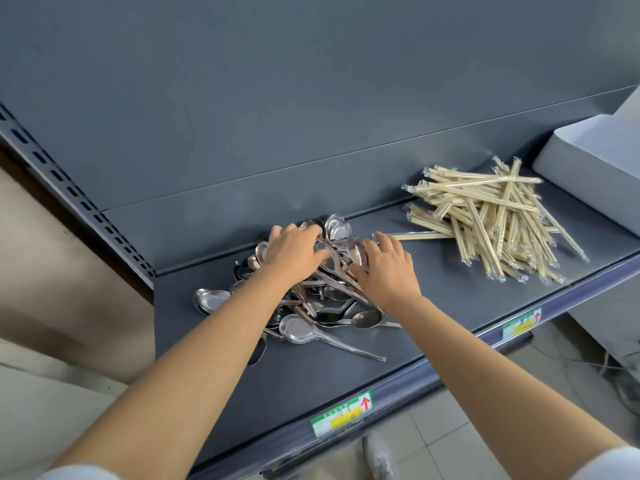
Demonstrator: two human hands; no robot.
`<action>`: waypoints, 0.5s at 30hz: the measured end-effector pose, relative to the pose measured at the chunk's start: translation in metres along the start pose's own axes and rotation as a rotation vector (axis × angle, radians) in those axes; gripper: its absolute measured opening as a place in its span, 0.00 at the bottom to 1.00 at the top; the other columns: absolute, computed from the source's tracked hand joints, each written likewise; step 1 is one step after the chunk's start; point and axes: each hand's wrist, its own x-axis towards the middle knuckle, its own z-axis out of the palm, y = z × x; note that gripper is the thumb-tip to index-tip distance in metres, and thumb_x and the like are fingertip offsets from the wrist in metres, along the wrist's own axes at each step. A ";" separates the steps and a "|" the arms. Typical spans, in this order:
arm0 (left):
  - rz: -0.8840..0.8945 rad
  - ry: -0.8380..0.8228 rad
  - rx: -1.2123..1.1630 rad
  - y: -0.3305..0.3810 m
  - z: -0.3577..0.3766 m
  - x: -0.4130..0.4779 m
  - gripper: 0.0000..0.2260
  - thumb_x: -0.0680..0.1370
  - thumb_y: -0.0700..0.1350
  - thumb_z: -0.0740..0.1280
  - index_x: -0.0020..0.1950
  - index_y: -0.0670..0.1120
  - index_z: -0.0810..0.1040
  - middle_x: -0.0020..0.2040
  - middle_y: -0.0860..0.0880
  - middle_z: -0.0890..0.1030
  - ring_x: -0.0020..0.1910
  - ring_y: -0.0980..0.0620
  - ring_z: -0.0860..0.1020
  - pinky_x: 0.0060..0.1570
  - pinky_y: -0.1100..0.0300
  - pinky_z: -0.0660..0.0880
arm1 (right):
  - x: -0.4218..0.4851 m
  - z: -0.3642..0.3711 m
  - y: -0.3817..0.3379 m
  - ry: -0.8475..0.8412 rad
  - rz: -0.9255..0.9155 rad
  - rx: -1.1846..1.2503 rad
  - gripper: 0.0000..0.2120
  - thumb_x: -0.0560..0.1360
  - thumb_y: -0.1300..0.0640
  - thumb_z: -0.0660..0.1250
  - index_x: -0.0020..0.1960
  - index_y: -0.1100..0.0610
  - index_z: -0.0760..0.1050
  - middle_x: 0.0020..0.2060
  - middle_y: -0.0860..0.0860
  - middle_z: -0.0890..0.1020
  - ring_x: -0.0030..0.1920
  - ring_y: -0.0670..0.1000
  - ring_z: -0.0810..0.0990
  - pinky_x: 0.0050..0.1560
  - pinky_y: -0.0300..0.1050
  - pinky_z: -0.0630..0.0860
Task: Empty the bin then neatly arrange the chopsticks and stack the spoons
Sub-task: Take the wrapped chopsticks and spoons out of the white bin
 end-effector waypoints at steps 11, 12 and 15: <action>-0.119 -0.005 -0.527 -0.018 -0.010 0.020 0.20 0.73 0.31 0.67 0.63 0.43 0.77 0.60 0.44 0.79 0.58 0.47 0.77 0.53 0.59 0.73 | 0.015 -0.005 -0.003 -0.053 -0.026 0.123 0.28 0.78 0.47 0.61 0.75 0.55 0.58 0.74 0.55 0.61 0.74 0.57 0.56 0.70 0.53 0.56; -0.111 0.012 -0.561 -0.022 -0.015 0.020 0.19 0.73 0.31 0.66 0.62 0.44 0.77 0.60 0.44 0.79 0.56 0.48 0.78 0.51 0.59 0.73 | 0.015 -0.006 -0.003 -0.058 -0.036 0.135 0.28 0.78 0.47 0.60 0.75 0.55 0.57 0.74 0.55 0.60 0.74 0.56 0.55 0.71 0.54 0.55; -0.106 0.073 -0.602 -0.034 -0.033 0.017 0.16 0.75 0.31 0.61 0.56 0.46 0.79 0.54 0.49 0.80 0.44 0.54 0.76 0.43 0.65 0.70 | 0.015 -0.008 -0.004 -0.074 -0.057 0.146 0.27 0.79 0.50 0.59 0.75 0.55 0.58 0.74 0.55 0.59 0.75 0.56 0.54 0.71 0.54 0.55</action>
